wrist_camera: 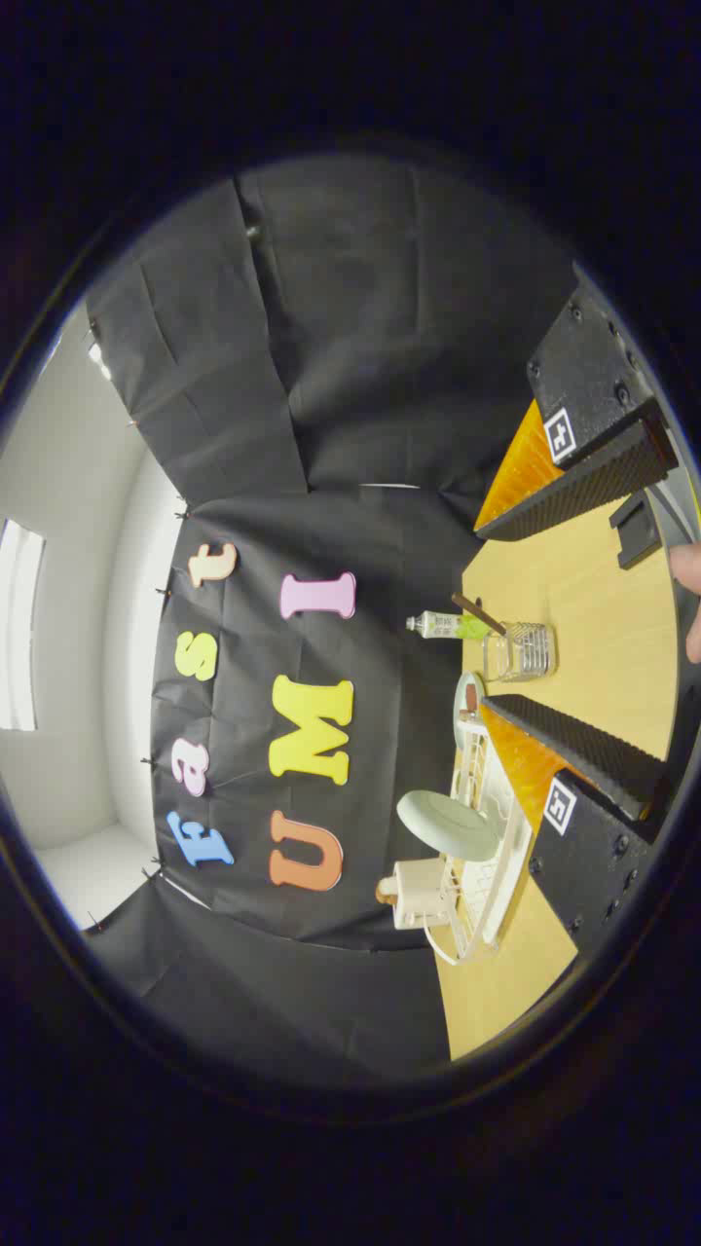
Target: Take the plate from the dish rack, then take the spoon from the basket and place it into the plate.
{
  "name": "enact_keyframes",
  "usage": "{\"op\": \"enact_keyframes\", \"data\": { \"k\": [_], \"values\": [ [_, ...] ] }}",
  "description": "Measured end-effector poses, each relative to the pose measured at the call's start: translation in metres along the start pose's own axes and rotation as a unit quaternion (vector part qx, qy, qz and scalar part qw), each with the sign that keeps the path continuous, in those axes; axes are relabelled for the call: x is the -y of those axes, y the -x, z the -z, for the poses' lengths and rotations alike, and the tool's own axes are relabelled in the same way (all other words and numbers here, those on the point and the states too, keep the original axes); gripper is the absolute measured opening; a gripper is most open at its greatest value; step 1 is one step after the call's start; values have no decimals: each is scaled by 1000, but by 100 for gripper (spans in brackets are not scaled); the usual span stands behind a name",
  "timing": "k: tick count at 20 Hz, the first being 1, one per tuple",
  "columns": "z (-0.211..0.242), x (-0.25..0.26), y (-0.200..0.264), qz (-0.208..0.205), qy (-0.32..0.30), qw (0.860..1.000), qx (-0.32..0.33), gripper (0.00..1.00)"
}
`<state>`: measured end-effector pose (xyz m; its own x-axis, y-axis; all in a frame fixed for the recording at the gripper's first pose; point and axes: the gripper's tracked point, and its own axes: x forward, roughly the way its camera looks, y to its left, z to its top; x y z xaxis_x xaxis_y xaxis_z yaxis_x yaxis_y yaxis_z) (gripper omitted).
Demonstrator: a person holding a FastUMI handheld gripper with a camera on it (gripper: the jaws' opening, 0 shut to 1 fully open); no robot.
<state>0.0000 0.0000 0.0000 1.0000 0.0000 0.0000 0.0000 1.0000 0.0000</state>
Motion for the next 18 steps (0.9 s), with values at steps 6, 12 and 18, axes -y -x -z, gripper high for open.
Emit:
{"op": "enact_keyframes", "data": {
  "k": [6, 12, 18],
  "values": [
    [4, -8, -4, -15, -9, 1000, -6, 100],
    [2, -16, -3, -29, -11, 999, -9, 100],
    [-14, -19, -5, -40, -4, 999, 2, 100]
  ]
}}
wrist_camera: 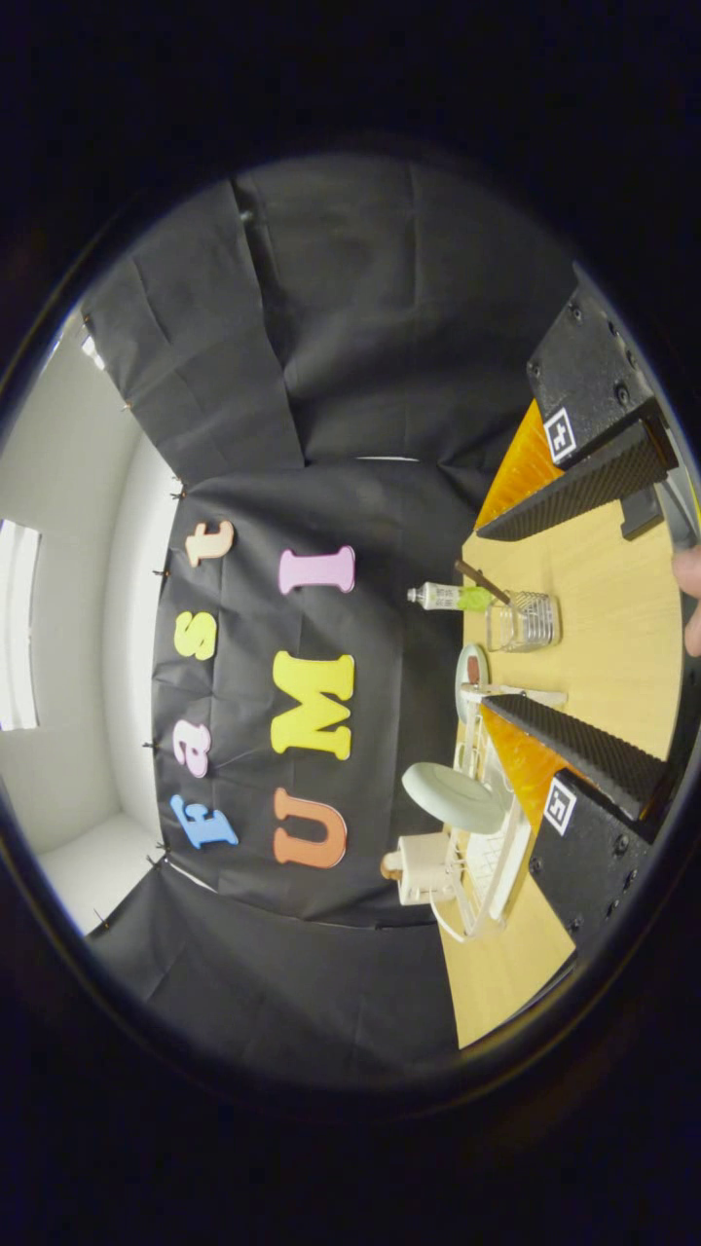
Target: Take the plate from the dish rack, then take the spoon from the basket and place it into the plate.
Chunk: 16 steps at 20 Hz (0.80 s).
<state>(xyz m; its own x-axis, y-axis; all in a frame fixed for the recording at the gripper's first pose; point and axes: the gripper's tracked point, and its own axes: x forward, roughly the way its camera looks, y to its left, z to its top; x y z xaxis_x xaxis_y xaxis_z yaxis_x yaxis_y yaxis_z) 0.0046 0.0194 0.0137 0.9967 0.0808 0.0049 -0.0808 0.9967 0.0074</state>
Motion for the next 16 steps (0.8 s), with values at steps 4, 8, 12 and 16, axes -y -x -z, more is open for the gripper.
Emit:
{"op": "enact_keyframes", "data": {
  "k": [4, 8, 12, 16],
  "values": [
    [-7, -7, -8, -19, -1, 1000, -18, 100],
    [-43, -24, -27, -54, 11, 998, -29, 100],
    [-96, -67, -58, -136, 17, 988, -71, 100],
    [-137, -101, -109, -179, 31, 971, -153, 100]
  ]
}}
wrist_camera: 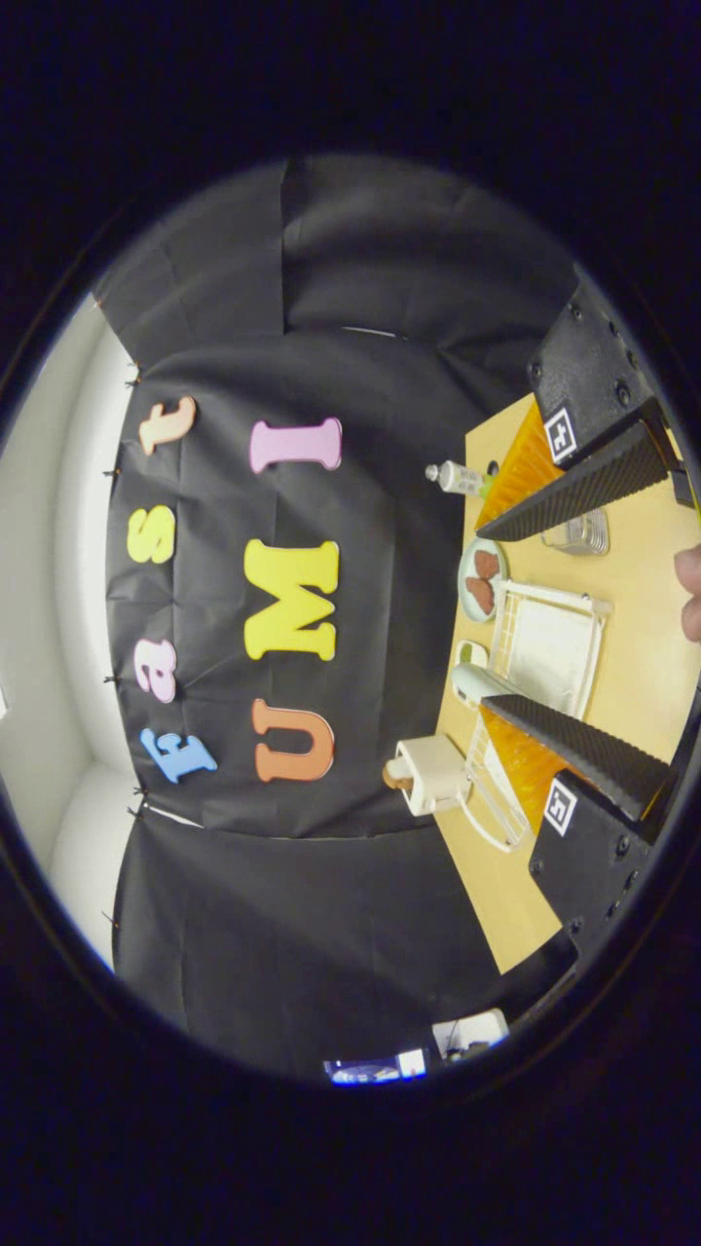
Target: Take the plate from the dish rack, then take the spoon from the basket and place it into the plate.
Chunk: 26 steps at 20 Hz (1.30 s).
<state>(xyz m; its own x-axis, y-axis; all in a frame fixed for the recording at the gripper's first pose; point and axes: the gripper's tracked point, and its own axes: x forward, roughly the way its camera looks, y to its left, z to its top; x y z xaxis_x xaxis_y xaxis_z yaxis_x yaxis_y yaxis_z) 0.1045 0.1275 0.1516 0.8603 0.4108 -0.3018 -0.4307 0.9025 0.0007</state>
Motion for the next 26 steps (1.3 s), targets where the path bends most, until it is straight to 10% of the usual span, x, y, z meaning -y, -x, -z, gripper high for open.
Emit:
{"op": "enact_keyframes", "data": {
  "k": [9, 26],
  "values": [
    [-41, -34, -107, -28, 10, 972, -233, 100],
    [34, -80, -228, 9, -10, 902, -431, 100]
  ]
}}
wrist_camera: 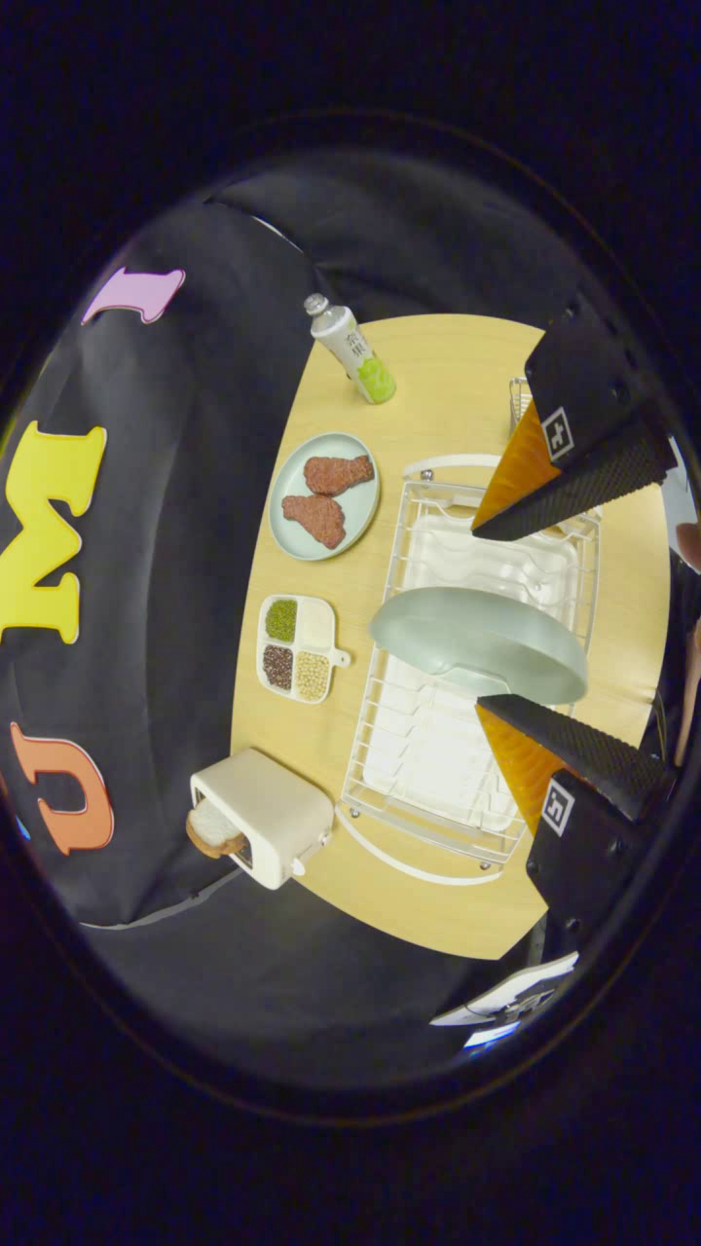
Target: Take the plate from the dish rack, then take the spoon from the basket and place it into the plate.
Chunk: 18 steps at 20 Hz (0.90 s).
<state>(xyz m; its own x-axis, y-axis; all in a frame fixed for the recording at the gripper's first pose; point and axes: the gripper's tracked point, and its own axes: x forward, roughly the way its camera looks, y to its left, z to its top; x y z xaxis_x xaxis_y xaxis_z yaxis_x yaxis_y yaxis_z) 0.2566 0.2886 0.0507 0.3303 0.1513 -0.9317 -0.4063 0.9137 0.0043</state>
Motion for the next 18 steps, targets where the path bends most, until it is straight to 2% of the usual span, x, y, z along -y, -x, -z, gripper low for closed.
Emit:
{"op": "enact_keyframes", "data": {
  "k": [2, 4, 5, 10, 12, 15, 18],
  "values": [
    [1, -2, -12, 4, 5, 1000, -15, 99],
    [5, -2, -21, 8, 6, 1000, -28, 90],
    [5, -1, -26, 13, 9, 999, -32, 79],
    [7, 4, -23, 43, 14, 998, -42, 43],
    [-2, 11, -14, 71, 15, 997, -29, 39],
    [-7, 5, -9, 88, 17, 996, -22, 31],
    [-18, 6, -1, 137, 39, 990, -18, 30]
  ]
}}
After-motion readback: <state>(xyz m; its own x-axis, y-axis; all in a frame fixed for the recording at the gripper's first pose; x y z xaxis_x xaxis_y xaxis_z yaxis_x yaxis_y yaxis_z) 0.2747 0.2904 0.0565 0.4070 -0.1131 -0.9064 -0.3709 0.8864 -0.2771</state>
